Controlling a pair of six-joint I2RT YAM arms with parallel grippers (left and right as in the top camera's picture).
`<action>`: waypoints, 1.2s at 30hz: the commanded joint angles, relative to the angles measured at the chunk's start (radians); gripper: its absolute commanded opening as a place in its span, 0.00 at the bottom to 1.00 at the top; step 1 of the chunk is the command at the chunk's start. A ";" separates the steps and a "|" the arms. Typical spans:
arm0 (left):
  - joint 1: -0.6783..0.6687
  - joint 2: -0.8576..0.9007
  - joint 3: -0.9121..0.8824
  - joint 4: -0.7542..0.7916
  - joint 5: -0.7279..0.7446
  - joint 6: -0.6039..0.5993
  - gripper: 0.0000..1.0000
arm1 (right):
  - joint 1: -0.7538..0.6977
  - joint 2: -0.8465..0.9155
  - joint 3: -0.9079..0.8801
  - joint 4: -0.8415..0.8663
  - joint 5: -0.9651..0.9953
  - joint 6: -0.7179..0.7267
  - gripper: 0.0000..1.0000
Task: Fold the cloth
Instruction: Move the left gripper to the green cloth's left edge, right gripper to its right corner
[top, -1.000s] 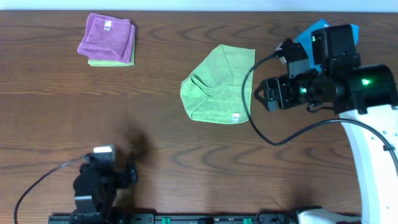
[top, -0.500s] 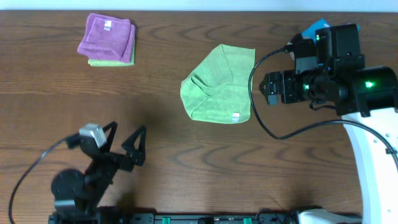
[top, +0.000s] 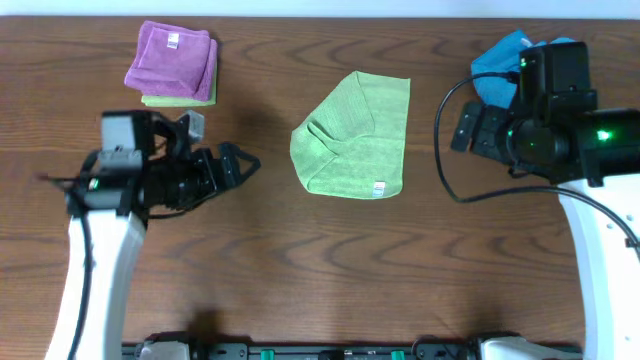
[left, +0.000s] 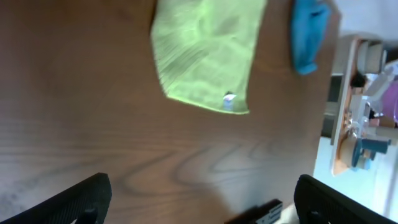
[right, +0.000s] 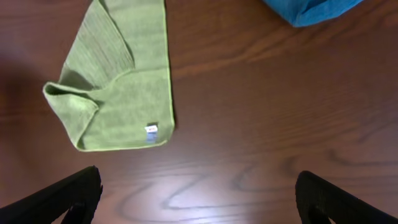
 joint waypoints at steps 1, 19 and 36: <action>0.006 0.099 0.018 0.081 0.141 -0.065 0.95 | -0.005 -0.010 -0.080 0.001 -0.031 0.054 0.99; -0.400 0.280 0.432 -0.187 -0.715 0.092 0.95 | -0.022 -0.010 -0.329 0.203 -0.075 0.051 0.99; -0.574 0.734 0.709 -0.346 -0.766 0.149 0.95 | -0.146 0.071 -0.722 0.675 -0.475 0.316 0.99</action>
